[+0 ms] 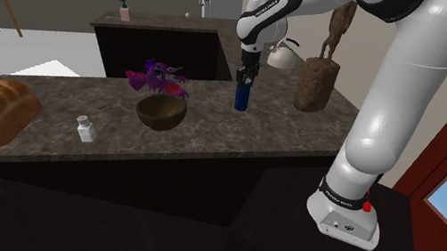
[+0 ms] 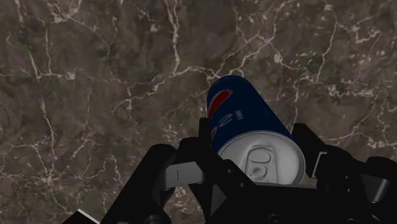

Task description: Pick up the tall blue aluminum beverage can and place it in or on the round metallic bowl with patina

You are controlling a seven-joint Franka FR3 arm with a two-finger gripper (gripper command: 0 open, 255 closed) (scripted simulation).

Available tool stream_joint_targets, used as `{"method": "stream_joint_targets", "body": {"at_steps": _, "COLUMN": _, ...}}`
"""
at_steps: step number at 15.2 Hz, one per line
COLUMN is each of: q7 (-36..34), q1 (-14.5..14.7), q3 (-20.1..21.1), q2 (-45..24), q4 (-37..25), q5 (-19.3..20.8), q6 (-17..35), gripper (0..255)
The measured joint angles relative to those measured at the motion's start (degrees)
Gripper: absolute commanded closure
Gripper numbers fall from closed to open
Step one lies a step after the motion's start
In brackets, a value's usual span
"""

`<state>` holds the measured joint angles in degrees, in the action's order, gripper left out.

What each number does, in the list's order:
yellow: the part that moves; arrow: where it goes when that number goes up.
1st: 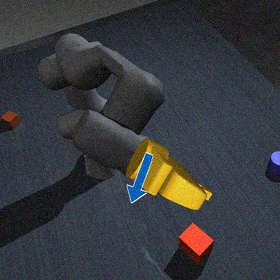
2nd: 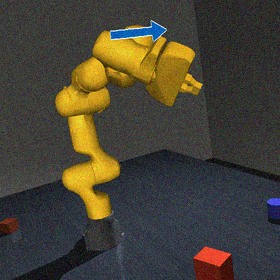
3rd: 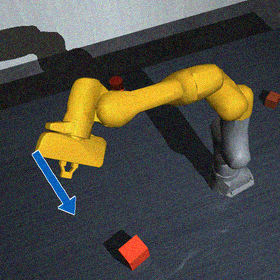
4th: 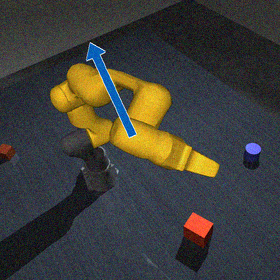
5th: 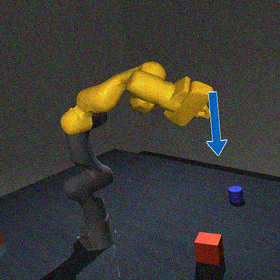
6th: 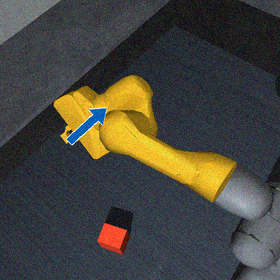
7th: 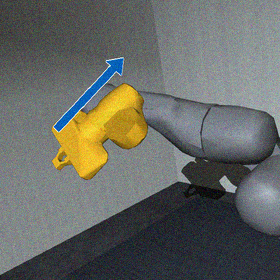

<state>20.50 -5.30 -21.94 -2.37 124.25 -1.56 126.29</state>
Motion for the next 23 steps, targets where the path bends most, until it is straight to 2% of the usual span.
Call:
{"method": "stream_joint_targets", "body": {"at_steps": 6, "q7": -0.22, "q1": 0.05, "q3": 0.02, "q2": 0.61, "q4": -0.18, "q5": 0.29, "q6": -0.77, "gripper": 255}}
{"method": "stream_joint_targets", "body": {"at_steps": 23, "q7": -1.72, "q1": 0.27, "q3": 0.26, "q2": 5.28, "q4": -8.49, "q5": 2.31, "q6": -13.40, "gripper": 255}}
